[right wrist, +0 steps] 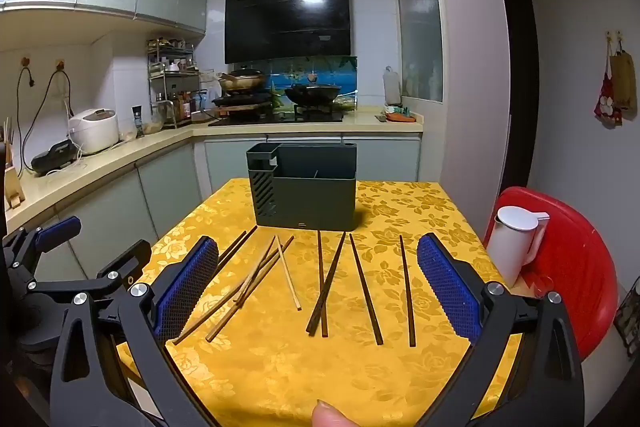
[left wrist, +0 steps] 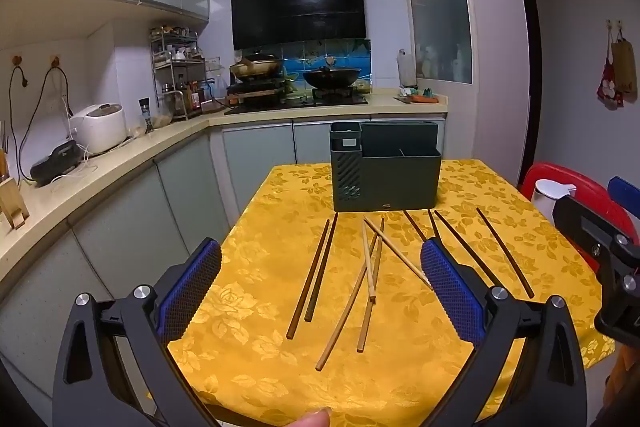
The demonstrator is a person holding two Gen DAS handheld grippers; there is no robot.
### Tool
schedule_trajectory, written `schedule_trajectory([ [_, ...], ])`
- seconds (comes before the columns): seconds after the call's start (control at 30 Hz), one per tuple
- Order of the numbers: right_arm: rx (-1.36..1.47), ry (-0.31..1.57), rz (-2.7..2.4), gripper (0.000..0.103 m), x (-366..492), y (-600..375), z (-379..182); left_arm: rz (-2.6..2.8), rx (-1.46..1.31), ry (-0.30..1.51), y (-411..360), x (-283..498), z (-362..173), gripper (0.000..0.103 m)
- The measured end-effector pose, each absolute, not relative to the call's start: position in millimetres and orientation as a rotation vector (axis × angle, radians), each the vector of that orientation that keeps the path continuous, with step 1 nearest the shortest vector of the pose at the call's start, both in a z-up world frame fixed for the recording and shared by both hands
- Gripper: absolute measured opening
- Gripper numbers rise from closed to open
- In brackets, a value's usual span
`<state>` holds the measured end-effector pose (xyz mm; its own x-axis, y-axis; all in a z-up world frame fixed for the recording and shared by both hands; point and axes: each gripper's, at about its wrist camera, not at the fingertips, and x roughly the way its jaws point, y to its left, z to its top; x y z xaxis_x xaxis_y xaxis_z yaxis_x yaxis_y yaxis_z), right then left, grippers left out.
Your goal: Organize utensils
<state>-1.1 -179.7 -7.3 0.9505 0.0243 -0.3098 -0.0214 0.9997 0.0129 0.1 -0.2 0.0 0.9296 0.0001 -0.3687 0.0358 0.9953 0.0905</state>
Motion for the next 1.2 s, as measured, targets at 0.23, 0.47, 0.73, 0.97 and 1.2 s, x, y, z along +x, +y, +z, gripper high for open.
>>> schedule_trajectory([
  [0.23, 0.006, 0.321, 0.023, 0.097, -1.3, -179.6, -7.7, -0.02, 0.083, 0.392, 0.0, 0.8, -0.2, 0.096],
  [0.47, 0.01, 0.332, 0.025, 0.097, -0.9, -178.5, -14.5, -0.026, 0.08, 0.401, 3.7, 0.3, -3.4, 0.096],
  [0.73, 0.011, 0.345, 0.024, 0.097, -0.5, -176.8, -14.4, -0.024, 0.073, 0.413, 4.5, 4.7, -5.6, 0.096],
  [0.97, 0.013, 0.347, 0.026, 0.097, 0.0, -177.4, -15.7, -0.026, 0.07, 0.415, 5.3, 4.9, -6.9, 0.096],
  [1.2, 0.014, 0.351, 0.026, 0.097, 0.4, -178.7, -18.4, -0.027, 0.073, 0.42, 5.8, 4.6, -15.3, 0.096],
])
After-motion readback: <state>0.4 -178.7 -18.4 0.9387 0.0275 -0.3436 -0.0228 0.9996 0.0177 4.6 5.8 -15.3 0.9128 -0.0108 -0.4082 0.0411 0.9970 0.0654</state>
